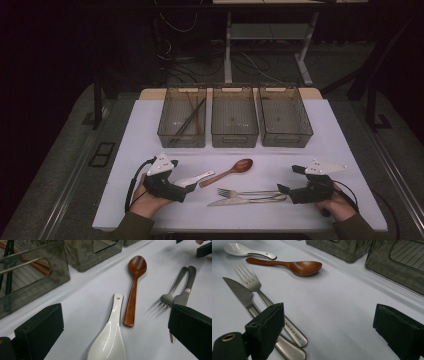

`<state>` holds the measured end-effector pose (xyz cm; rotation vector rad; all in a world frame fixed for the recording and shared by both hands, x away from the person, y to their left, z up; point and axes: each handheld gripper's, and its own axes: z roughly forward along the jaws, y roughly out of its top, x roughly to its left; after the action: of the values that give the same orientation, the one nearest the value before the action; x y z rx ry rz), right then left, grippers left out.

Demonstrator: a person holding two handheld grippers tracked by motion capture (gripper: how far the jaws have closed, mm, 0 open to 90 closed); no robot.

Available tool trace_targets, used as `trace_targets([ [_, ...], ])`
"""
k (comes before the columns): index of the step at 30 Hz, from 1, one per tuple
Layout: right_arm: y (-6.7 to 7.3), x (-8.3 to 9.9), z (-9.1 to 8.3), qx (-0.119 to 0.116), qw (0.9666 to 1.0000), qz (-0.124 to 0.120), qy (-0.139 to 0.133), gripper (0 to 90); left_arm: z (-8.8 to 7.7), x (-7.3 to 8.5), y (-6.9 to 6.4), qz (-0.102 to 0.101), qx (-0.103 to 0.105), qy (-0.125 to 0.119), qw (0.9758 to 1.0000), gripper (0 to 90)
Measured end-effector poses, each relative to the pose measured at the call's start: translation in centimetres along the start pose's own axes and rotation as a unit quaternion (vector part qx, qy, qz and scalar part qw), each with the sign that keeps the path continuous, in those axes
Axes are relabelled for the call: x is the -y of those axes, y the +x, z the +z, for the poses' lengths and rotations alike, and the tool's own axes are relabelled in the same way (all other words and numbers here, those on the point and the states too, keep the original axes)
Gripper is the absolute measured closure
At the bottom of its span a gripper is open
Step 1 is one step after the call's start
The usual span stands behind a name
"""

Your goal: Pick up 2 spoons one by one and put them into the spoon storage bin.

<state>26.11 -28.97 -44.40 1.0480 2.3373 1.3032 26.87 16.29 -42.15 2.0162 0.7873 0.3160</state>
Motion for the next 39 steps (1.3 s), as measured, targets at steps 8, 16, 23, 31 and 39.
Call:
trace_targets([
  [8,0.0,0.0,0.0,-0.001,1.0000,-0.002,-0.001,10.1,0.5,1.3,0.1,-0.011,-0.005,0.020,0.9997,5.0],
  [16,0.1,-0.1,0.1,-0.002,1.0000,-0.004,0.000,10.1,0.5,1.9,0.8,-0.023,-0.007,0.033,0.9992,22.5],
  [23,0.0,-0.1,0.1,-0.001,1.0000,-0.003,0.000,10.1,0.4,2.2,1.4,-0.035,0.002,0.040,0.9986,35.7],
  [31,0.0,-0.1,0.0,-0.001,1.0000,-0.005,-0.001,10.1,0.5,2.4,1.5,-0.030,0.010,0.058,0.9978,42.3],
  [39,0.0,-0.1,0.1,0.000,1.0000,-0.005,0.000,10.1,0.7,2.5,1.5,-0.031,0.010,0.068,0.9971,46.0],
])
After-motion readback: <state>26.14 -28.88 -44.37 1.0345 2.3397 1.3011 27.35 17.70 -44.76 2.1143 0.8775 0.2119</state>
